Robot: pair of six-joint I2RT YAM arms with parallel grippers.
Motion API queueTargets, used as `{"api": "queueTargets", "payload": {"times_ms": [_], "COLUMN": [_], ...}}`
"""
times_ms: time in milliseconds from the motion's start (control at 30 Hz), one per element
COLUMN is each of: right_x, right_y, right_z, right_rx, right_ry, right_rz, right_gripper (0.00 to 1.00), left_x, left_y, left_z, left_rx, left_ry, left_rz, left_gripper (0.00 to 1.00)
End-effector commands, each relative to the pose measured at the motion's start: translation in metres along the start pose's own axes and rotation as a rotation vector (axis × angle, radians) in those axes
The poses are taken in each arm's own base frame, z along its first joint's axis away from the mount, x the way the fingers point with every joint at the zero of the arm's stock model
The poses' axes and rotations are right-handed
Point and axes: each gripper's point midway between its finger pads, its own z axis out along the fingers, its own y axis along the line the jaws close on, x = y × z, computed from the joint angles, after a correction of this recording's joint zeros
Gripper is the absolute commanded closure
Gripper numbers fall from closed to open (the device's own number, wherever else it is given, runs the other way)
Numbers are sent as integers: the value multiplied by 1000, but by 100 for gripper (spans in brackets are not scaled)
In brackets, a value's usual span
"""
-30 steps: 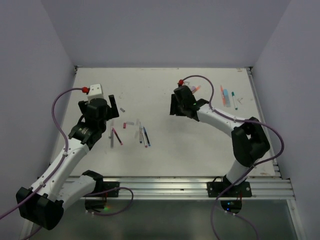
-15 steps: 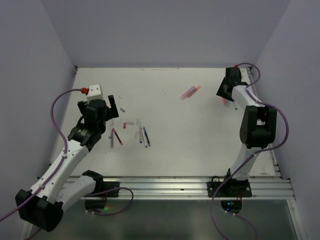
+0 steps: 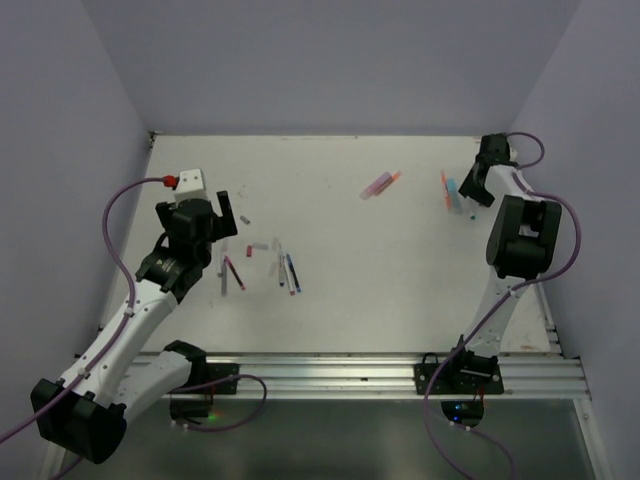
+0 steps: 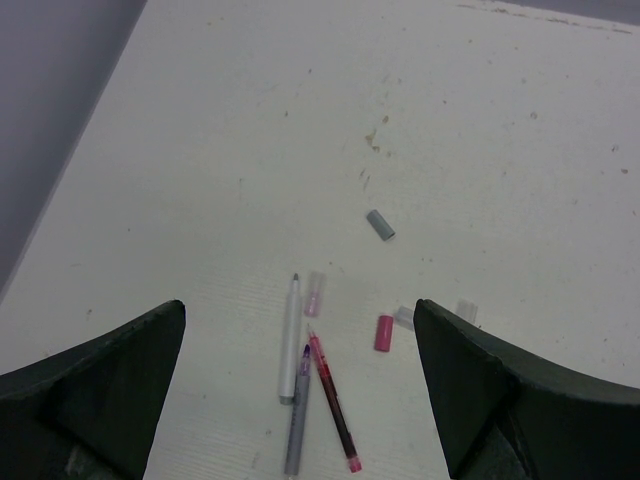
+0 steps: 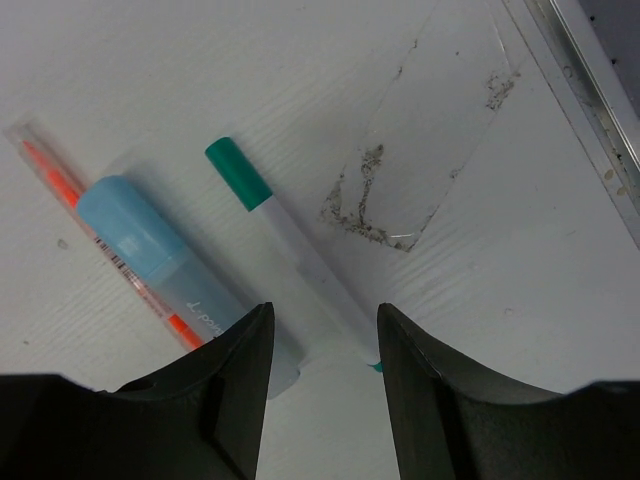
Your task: Open the pen caps
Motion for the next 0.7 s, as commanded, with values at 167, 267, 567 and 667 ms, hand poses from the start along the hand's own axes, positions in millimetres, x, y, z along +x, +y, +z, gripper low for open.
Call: {"api": "queueTargets", "payload": {"times_ms": [167,267,567,667], "right_x": [10,12,27,25], "right_y": [-6,-6,-7,-10], "right_z": [15,18,27,25], "right_rx": [-35,-39,-27,-13], "right_ry": [69,80,137,127], "right_rz": [8,9,-4,-10], "right_gripper": [52,52,57,69], "left_x": [-11,-11,-10,-10], "left_y": [-2,-2,-1,-2], "left_z": [1,1,2,3], "left_rx": [11,13,8,9], "left_ry": [-44,-44,-42,-40], "left_rz": [-13,-11,-7,-7], "left_gripper": [0,0,0,0]}}
